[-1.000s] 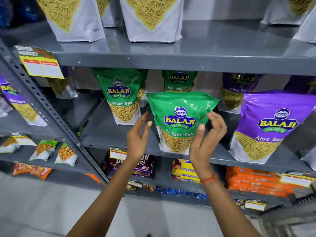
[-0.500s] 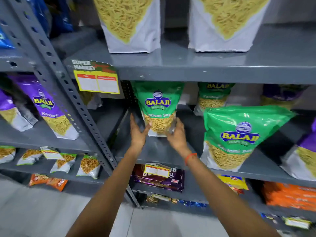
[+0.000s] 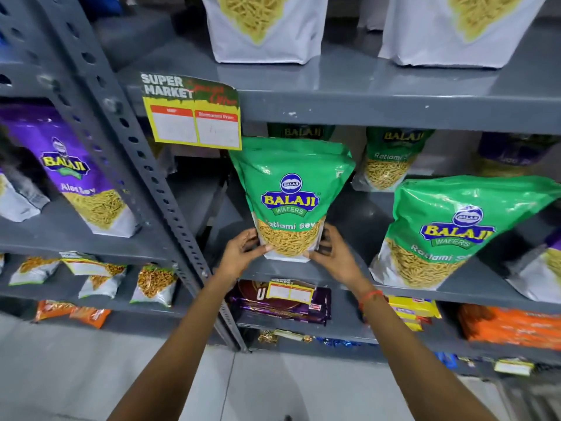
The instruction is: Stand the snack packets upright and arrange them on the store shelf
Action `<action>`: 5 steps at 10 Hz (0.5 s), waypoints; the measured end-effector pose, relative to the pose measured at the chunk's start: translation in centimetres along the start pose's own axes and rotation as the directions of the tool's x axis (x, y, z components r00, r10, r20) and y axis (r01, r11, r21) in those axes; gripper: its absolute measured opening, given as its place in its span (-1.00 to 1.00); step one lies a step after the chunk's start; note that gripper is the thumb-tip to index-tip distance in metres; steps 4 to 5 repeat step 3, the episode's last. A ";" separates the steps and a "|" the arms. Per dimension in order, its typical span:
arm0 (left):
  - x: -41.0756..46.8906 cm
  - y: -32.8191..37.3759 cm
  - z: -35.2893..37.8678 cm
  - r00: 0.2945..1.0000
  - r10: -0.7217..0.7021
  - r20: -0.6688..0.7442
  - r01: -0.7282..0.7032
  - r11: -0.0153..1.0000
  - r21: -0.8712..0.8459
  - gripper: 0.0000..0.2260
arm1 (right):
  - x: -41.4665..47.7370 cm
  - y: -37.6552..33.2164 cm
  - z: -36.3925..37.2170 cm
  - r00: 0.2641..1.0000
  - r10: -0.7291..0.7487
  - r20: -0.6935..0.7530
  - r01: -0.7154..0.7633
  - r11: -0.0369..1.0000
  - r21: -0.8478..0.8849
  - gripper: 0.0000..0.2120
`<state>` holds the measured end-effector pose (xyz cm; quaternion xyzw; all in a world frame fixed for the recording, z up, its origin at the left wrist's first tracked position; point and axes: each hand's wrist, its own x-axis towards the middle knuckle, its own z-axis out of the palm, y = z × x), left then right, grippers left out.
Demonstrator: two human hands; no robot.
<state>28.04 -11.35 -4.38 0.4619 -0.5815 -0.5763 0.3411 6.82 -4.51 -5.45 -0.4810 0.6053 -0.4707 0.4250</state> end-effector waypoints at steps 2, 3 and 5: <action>-3.2 -0.5 -0.4 0.998 0.050 0.033 -0.049 0.999 -0.013 -0.68 | -3.2 0.0 1.3 1.000 0.001 -0.006 -0.001 1.000 -0.015 -0.41; -3.7 -0.6 -0.4 0.998 0.057 0.033 -0.056 0.998 -0.026 -0.66 | -3.7 -0.2 1.7 1.000 0.002 -0.014 -0.002 1.000 -0.001 -0.35; -3.7 -0.6 -0.4 0.998 0.057 0.033 -0.056 0.998 -0.026 -0.66 | -3.7 -0.2 1.7 1.000 0.002 -0.014 -0.002 1.000 -0.001 -0.35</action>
